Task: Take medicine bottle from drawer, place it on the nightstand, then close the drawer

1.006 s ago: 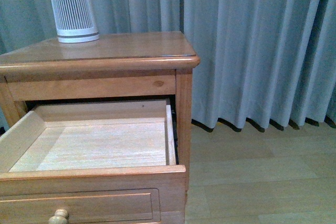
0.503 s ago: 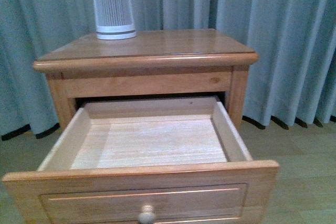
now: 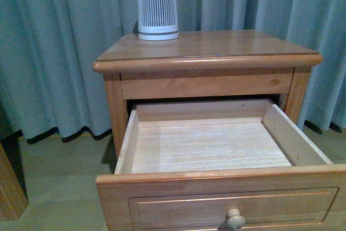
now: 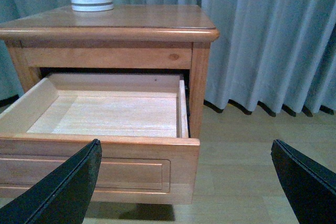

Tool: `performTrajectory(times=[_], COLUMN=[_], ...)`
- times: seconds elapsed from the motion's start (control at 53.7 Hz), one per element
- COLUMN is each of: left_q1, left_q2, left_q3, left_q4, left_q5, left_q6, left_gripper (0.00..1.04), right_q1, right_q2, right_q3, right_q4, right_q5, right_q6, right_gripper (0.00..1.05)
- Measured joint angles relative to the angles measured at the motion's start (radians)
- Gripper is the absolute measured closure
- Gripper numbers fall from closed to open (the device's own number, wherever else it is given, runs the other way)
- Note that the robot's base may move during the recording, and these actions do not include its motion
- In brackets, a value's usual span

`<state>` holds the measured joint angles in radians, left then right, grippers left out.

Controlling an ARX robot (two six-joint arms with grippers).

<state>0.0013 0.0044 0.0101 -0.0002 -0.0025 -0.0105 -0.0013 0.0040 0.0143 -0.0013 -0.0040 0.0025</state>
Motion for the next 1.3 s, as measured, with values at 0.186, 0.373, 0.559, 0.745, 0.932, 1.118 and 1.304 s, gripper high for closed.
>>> performTrajectory(times=[0.186, 0.373, 0.559, 0.745, 0.932, 1.118, 1.304], left_q1=[0.0, 0.0, 0.0, 0.0, 0.0, 0.0, 0.0], left_q2=[0.0, 0.0, 0.0, 0.0, 0.0, 0.0, 0.0], left_q3=[0.0, 0.0, 0.0, 0.0, 0.0, 0.0, 0.0], left_q4=[0.0, 0.0, 0.0, 0.0, 0.0, 0.0, 0.0], left_q5=[0.002, 0.002, 0.002, 0.002, 0.002, 0.002, 0.002], left_q6=[0.001, 0.002, 0.002, 0.002, 0.002, 0.002, 0.002], left_gripper=[0.07, 0.06, 0.06, 0.06, 0.06, 0.06, 0.06], right_q1=[0.0, 0.0, 0.0, -0.078, -0.079, -0.04, 0.011], right_q2=[0.0, 0.0, 0.0, 0.314, 0.947, 1.364, 1.601], right_q3=[0.0, 0.0, 0.0, 0.065, 0.343, 0.719, 1.112], right_q4=[0.0, 0.0, 0.0, 0.148, 0.462, 0.373, 0.21], right_q5=[0.0, 0.0, 0.0, -0.311, -0.383, -0.389, -0.402], right_q6=[0.0, 0.0, 0.0, 0.093, 0.109, 0.108, 0.106], right_gripper=[0.07, 0.07, 0.07, 0.07, 0.07, 0.07, 0.07])
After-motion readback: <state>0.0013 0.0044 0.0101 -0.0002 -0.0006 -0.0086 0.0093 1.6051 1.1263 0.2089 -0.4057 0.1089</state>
